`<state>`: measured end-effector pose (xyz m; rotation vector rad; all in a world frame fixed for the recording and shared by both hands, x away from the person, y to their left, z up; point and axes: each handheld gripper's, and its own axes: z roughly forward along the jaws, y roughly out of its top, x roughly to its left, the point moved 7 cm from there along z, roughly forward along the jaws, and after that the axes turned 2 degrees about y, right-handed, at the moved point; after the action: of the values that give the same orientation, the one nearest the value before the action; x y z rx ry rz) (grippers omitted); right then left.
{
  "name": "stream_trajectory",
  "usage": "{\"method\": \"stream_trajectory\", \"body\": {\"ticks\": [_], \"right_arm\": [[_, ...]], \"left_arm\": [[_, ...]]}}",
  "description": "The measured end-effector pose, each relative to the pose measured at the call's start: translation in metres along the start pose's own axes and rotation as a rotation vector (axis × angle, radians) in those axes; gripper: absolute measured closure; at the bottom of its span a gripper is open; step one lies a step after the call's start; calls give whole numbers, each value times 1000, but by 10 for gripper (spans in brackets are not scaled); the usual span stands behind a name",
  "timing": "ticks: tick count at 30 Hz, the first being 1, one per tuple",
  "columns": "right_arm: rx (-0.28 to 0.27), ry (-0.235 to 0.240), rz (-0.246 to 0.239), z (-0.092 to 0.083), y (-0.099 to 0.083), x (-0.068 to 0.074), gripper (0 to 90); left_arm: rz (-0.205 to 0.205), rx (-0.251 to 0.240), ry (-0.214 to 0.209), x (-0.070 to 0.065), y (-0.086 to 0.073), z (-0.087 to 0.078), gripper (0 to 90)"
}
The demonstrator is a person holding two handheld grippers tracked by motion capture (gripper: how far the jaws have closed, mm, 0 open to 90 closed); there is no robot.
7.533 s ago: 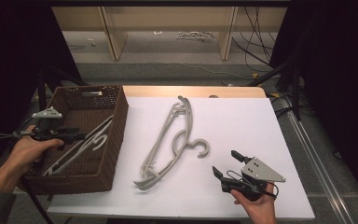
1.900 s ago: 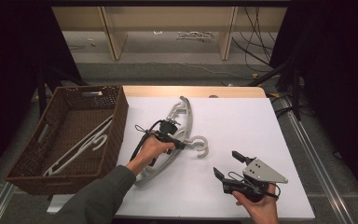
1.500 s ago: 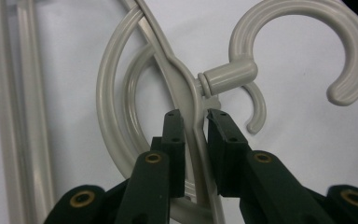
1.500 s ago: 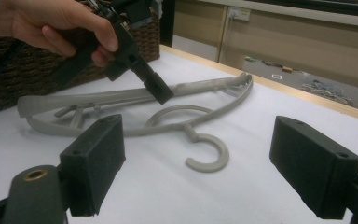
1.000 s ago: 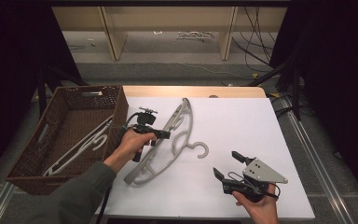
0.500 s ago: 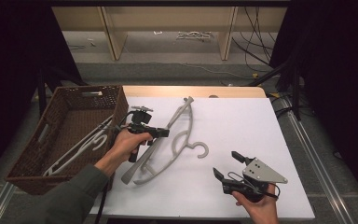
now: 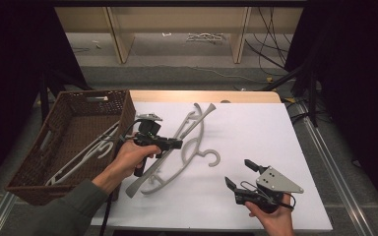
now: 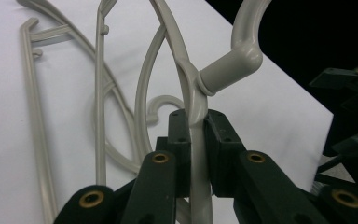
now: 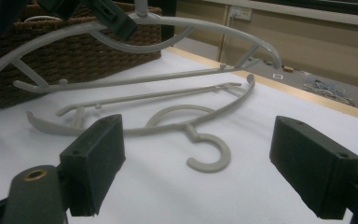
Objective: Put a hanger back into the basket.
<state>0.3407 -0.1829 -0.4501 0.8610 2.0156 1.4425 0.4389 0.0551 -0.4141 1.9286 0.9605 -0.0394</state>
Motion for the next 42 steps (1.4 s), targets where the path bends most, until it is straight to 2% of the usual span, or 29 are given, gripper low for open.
{"method": "stream_trajectory", "body": {"ticks": [1, 2, 4, 5, 8, 9, 18, 21, 26, 28, 34, 35, 42], "right_arm": [[-14, -7, -17, 1, 1, -2, 189], [-1, 0, 1, 0, 0, 0, 189], [-11, -5, -17, 1, 1, -1, 189], [-3, 2, 1, 0, 0, 1, 189], [-4, 5, 0, 1, 0, 1, 189], [-16, -11, -17, 1, 1, -1, 189], [-16, -11, -18, 2, 1, -1, 189], [-30, -4, -18, 3, 2, 0, 190], [-28, -4, -16, 3, 2, 0, 190], [11, -8, -22, 0, 0, 0, 190], [12, -9, -23, 0, 0, 0, 190], [-13, -10, -22, 2, 1, 0, 190], [0, 3, -1, 2, -1, 2, 190]], "left_arm": [[9, -3, 1, -2, 0, -2, 810], [16, -6, 2, -4, 0, -4, 810], [35, -7, 4, -8, 0, -7, 810], [39, -10, 3, -9, 0, -9, 810], [40, -18, -2, -11, 0, -14, 809], [42, -19, -6, -12, 0, -16, 809], [66, -45, -13, -22, 0, -38, 808], [63, -53, -31, -28, 1, -48, 808], [87, -78, -16, -33, 6, -64, 807], [88, -90, -13, -33, 8, -71, 807], [87, -150, 6, -26, 16, -93, 806], [84, -155, 12, -24, 18, -97, 806], [69, -188, 53, -9, 25, -120, 806]]}}
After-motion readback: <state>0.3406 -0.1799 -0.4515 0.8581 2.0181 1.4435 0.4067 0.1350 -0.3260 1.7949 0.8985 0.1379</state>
